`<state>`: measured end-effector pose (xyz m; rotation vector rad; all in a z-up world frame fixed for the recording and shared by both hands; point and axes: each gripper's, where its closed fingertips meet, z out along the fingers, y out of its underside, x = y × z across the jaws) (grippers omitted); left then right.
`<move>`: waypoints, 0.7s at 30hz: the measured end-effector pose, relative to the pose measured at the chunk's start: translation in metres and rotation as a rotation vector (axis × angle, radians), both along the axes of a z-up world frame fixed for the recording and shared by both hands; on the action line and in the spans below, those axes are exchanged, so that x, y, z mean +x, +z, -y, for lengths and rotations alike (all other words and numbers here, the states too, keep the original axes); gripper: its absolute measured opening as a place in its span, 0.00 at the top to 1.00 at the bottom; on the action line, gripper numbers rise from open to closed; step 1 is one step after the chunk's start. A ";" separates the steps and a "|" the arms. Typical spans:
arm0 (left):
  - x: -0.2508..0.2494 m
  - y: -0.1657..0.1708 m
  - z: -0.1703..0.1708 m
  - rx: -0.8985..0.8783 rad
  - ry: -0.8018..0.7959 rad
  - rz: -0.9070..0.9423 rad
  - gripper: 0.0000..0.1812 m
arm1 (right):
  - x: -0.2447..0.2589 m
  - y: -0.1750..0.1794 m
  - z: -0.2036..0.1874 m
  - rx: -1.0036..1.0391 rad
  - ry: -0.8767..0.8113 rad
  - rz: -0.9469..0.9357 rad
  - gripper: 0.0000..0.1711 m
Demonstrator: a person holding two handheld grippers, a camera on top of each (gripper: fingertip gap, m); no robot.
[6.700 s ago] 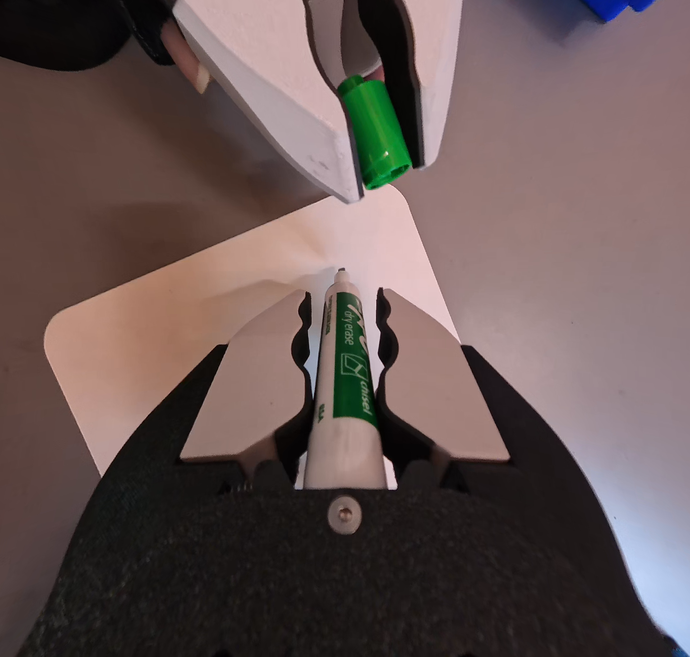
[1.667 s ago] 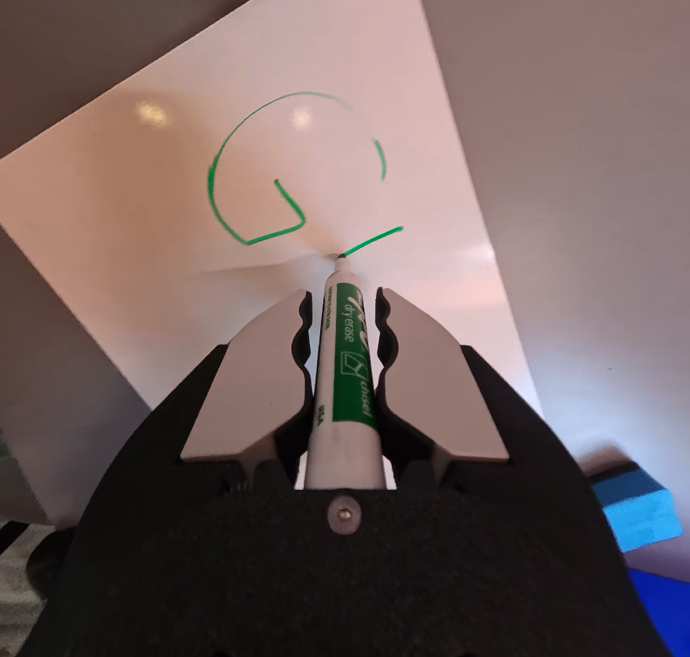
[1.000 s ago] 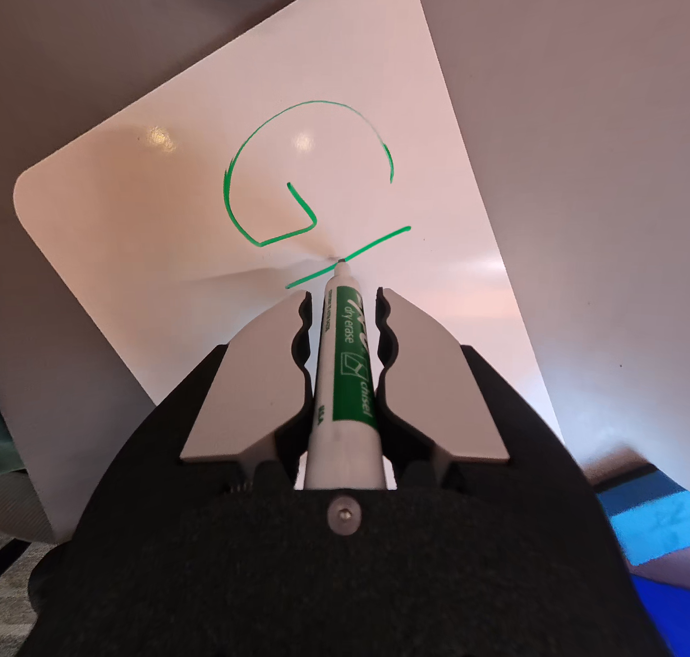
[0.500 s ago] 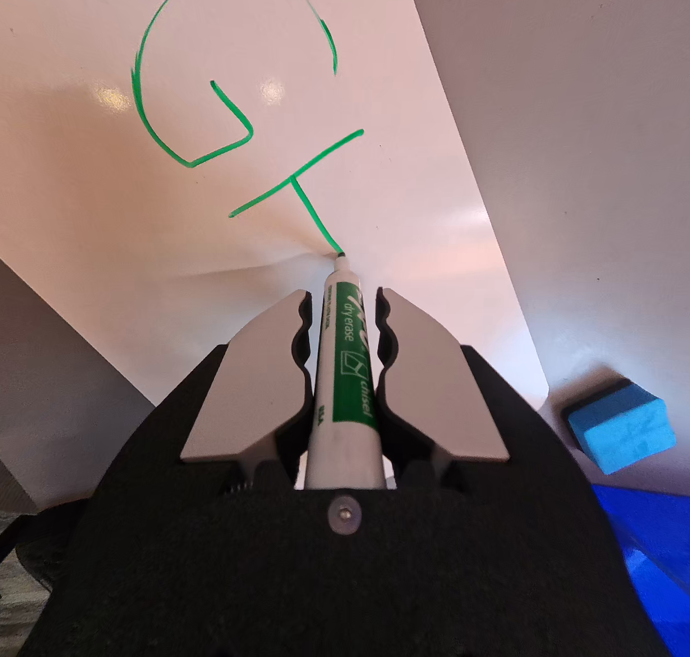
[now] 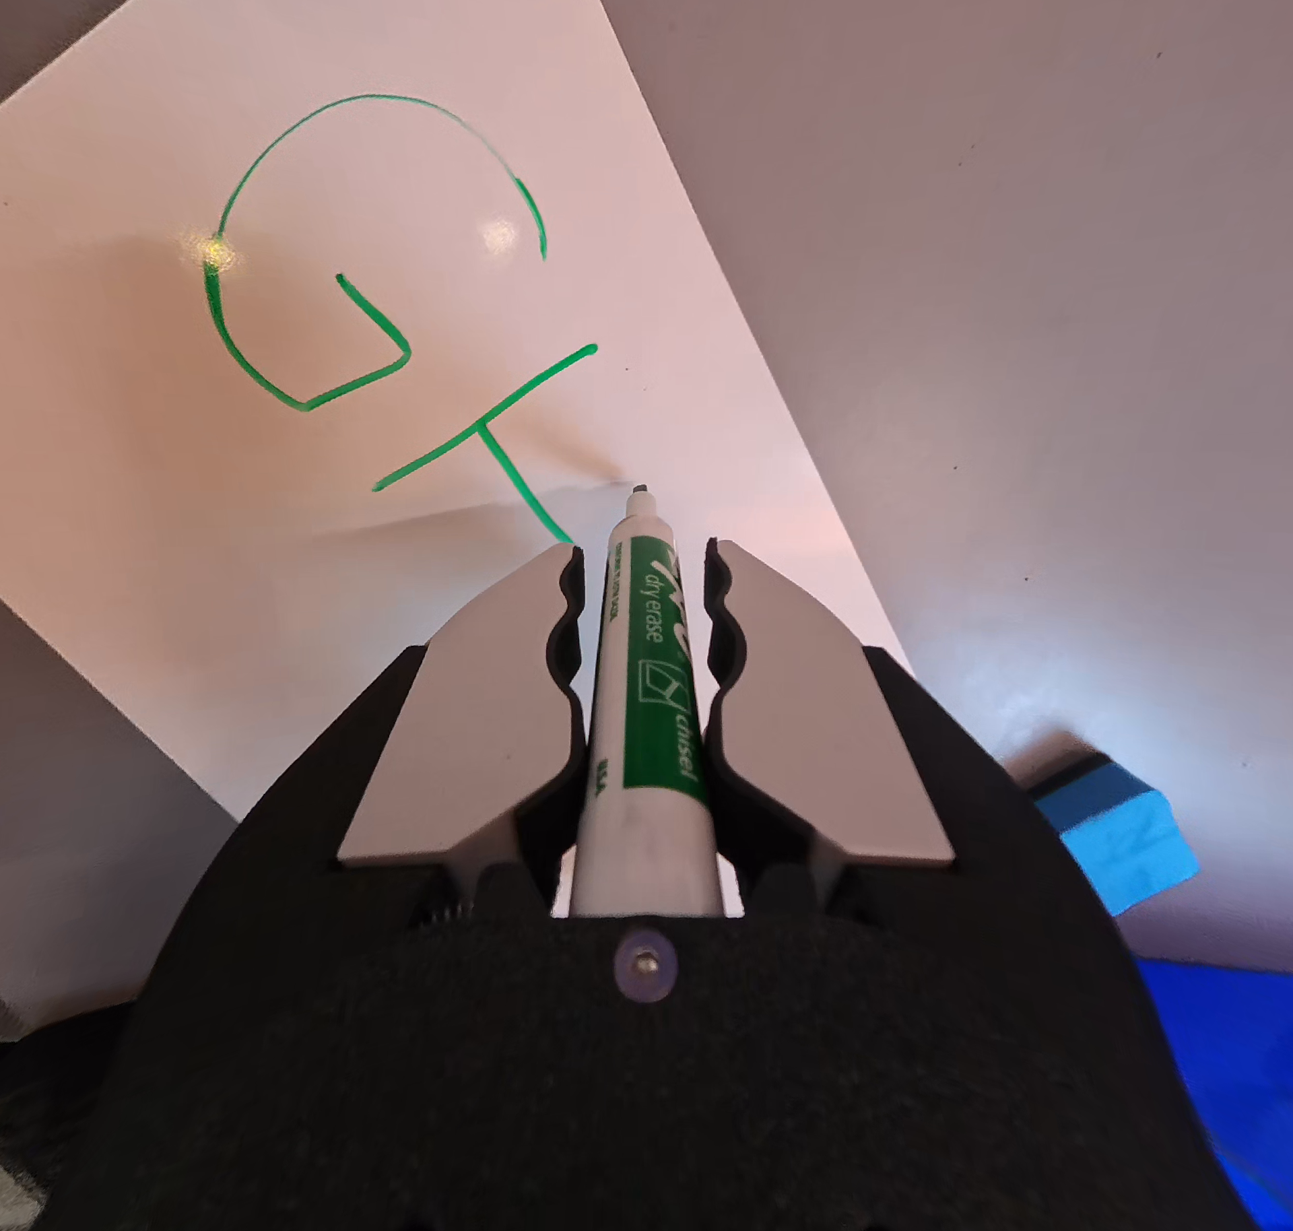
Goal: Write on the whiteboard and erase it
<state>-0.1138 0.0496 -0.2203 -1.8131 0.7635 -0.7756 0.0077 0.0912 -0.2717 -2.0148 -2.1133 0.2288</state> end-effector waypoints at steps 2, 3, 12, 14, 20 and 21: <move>0.000 0.000 0.000 -0.001 0.000 0.001 0.89 | 0.000 -0.001 -0.003 0.004 -0.003 0.002 0.80; 0.000 0.000 0.000 0.000 -0.001 0.001 0.89 | 0.000 -0.001 -0.004 0.005 -0.004 0.003 0.80; 0.001 -0.001 0.000 -0.005 -0.005 0.001 0.89 | 0.008 -0.006 0.002 -0.011 0.007 0.037 0.81; 0.001 -0.001 0.000 -0.006 -0.005 0.000 0.89 | 0.013 -0.005 0.009 -0.018 0.018 0.052 0.81; 0.001 -0.001 0.001 -0.007 -0.007 -0.002 0.89 | 0.033 -0.005 0.037 -0.055 0.055 0.099 0.81; 0.001 -0.002 0.001 -0.007 -0.007 -0.002 0.89 | 0.036 -0.005 0.041 -0.060 0.061 0.106 0.81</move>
